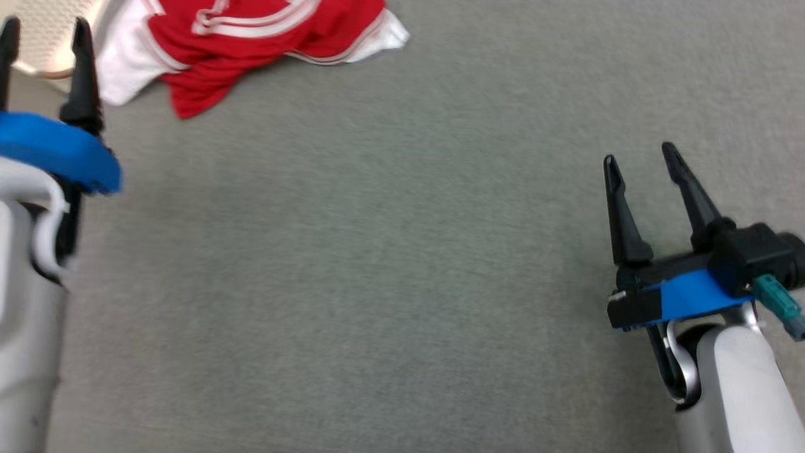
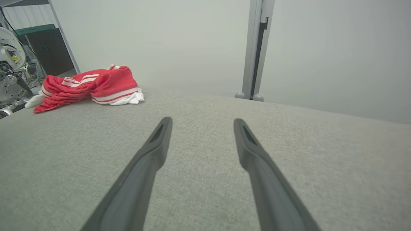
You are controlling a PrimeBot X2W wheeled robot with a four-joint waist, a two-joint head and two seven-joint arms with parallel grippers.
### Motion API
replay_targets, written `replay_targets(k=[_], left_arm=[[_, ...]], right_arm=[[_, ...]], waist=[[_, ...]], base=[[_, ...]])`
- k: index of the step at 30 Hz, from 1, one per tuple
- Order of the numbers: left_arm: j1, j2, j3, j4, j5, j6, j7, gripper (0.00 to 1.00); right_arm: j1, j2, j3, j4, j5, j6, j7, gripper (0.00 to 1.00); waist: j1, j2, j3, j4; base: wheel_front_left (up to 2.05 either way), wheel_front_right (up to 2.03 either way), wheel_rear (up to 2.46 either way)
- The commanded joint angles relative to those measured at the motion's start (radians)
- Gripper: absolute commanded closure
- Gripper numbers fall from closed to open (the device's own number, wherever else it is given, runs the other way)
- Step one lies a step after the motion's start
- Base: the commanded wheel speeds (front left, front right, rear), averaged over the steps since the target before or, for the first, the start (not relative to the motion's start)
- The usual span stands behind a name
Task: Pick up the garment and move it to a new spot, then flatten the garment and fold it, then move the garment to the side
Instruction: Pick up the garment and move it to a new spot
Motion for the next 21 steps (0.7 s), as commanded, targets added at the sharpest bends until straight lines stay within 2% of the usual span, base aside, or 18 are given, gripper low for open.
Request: replay_targets(k=[1, 5, 10, 20, 21], left_arm=[[-0.051, 0.028, -0.006, 0.043, 0.005, -0.009, 0.041, 0.00], [-0.176, 0.065, -0.014, 0.160, -0.003, -0.030, 0.144, 0.00], [-0.269, 0.083, -0.021, 0.271, -0.013, -0.043, 0.210, 0.00], [-0.359, 0.111, -0.042, 0.429, -0.001, -0.049, 0.227, 0.00], [-0.361, 0.107, -0.047, 0.440, -0.003, -0.051, 0.229, 0.13]], right_arm=[[-0.021, -0.003, 0.000, -0.022, -0.012, 0.000, 0.001, 0.00], [-0.042, -0.003, 0.002, -0.078, -0.038, 0.000, 0.013, 0.00], [-0.042, -0.003, -0.005, -0.165, -0.062, 0.000, 0.040, 0.00], [0.004, -0.003, -0.019, -0.253, -0.062, 0.000, 0.046, 0.00], [0.006, -0.003, -0.019, -0.254, -0.060, 0.000, 0.044, 0.00]], waist=[[-0.0002, -0.0004, 0.025, -0.030], [-0.0002, -0.0004, 0.090, -0.105], [-0.0002, -0.0004, 0.159, -0.167], [-0.0002, -0.0004, 0.209, -0.219], [-0.0002, -0.0004, 0.208, -0.221]], base=[[0.00, 0.00, 0.00], [0.00, 0.00, 0.00], [0.00, 0.00, 0.00], [0.00, 0.00, 0.00], [0.00, 0.00, 0.00]])
